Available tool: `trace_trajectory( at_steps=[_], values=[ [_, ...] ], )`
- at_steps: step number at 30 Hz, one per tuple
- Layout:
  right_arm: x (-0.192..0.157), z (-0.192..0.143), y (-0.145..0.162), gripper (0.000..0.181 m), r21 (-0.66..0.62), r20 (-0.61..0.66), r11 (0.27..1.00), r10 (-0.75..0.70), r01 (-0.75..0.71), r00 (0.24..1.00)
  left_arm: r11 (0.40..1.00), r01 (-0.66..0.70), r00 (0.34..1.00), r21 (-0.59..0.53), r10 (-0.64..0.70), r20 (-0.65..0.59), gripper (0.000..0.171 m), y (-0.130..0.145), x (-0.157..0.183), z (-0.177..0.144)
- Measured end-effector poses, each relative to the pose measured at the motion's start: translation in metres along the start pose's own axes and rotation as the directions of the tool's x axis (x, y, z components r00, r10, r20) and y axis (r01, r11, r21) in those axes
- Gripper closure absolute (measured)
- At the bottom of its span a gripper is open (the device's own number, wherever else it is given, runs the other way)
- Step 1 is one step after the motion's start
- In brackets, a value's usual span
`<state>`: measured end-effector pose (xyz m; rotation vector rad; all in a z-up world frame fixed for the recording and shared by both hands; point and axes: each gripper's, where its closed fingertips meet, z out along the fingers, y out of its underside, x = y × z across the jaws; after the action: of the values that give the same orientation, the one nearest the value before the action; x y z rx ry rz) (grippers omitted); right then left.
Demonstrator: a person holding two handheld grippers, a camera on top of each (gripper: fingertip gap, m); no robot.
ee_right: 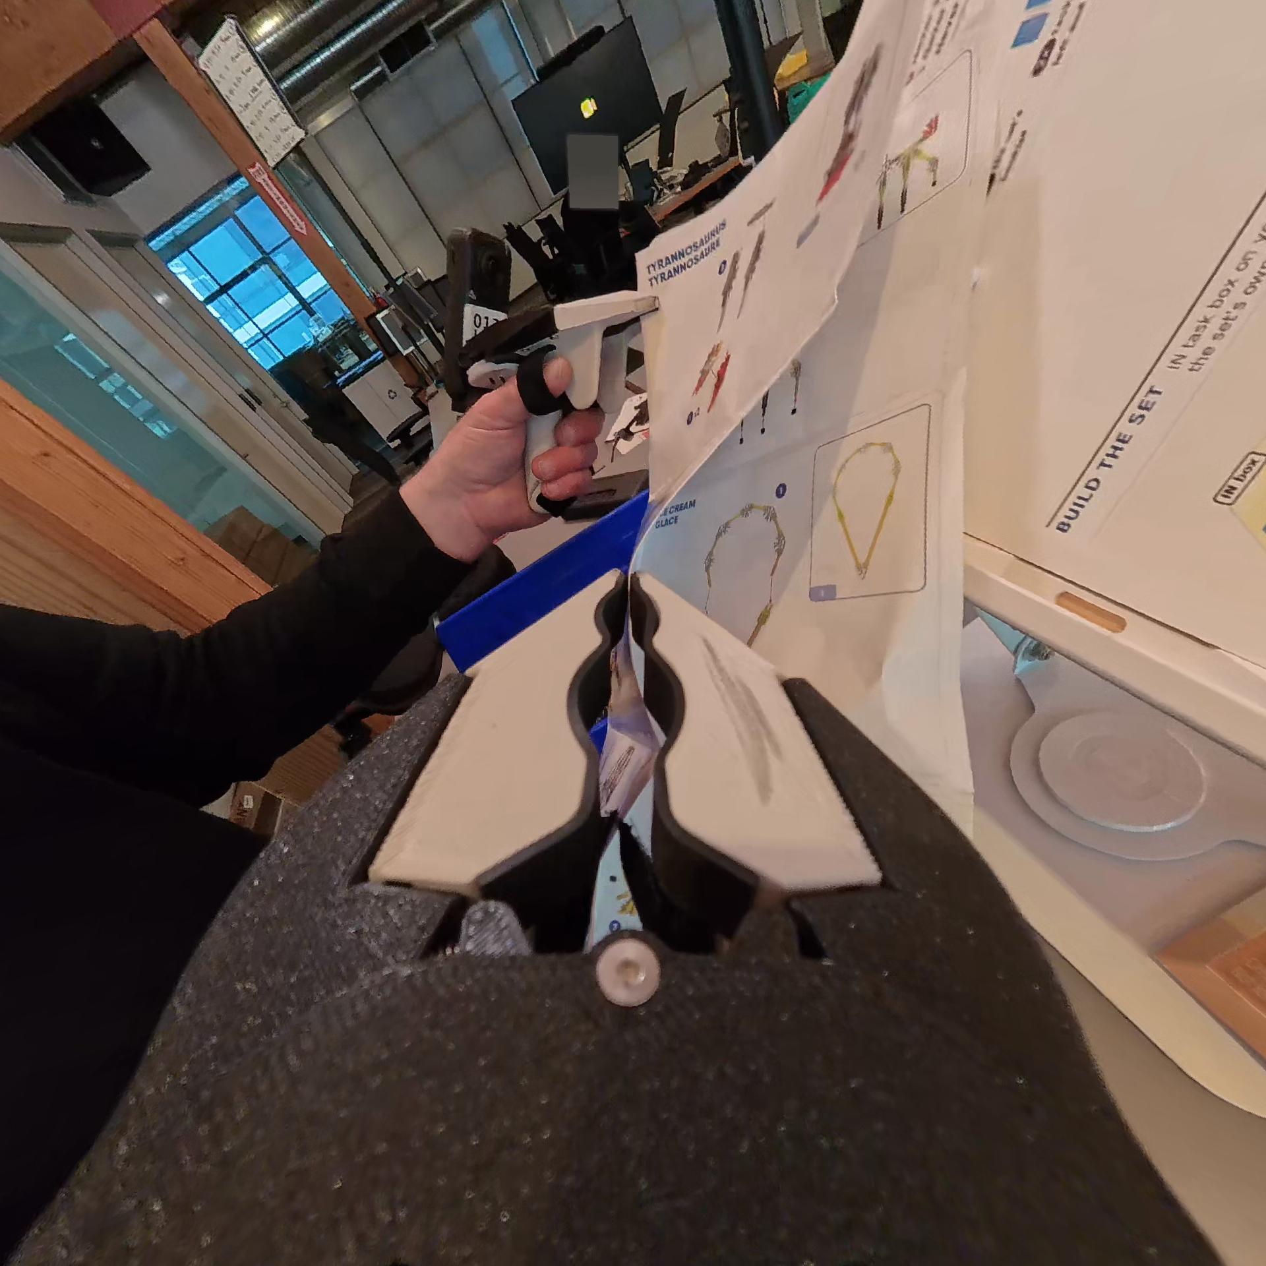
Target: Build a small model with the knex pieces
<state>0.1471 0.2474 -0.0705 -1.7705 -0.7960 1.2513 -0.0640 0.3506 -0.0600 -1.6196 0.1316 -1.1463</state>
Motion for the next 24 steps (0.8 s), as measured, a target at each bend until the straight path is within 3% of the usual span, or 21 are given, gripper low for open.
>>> trace_trajectory(
  at_steps=[8,12,15,18,20,22,24],
  values=[
    [-0.076,0.023,-0.025,0.181,0.084,0.096,0.971,-0.232,0.224,0.968,0.969,-0.176,0.984,0.176,0.181,-0.01,0.171,-0.081,0.054,-0.048],
    [-0.129,0.038,-0.044,0.181,0.169,0.22,0.959,-0.261,0.227,0.94,0.938,-0.249,0.963,0.243,0.266,-0.04,0.171,-0.129,0.103,-0.089],
    [-0.166,0.037,-0.064,0.181,0.272,0.304,0.94,-0.286,0.205,0.909,0.879,-0.348,0.912,0.326,0.397,-0.099,0.17,-0.165,0.166,-0.127],
    [-0.186,0.017,-0.094,0.181,0.393,0.359,0.908,-0.296,0.144,0.885,0.792,-0.46,0.842,0.401,0.532,-0.087,0.164,-0.191,0.208,-0.154],
    [-0.173,0.0,-0.111,0.181,0.441,0.307,0.886,-0.303,0.147,0.902,0.775,-0.447,0.85,0.446,0.524,-0.058,0.161,-0.202,0.202,-0.162],
    [-0.142,-0.01,-0.116,0.181,0.422,0.254,0.898,-0.251,0.127,0.934,0.834,-0.36,0.9,0.418,0.428,-0.079,0.157,-0.192,0.17,-0.154],
    [-0.098,-0.014,-0.111,0.181,0.376,0.172,0.919,-0.191,0.115,0.966,0.899,-0.269,0.945,0.344,0.316,-0.086,0.153,-0.161,0.128,-0.132]
  ],
)
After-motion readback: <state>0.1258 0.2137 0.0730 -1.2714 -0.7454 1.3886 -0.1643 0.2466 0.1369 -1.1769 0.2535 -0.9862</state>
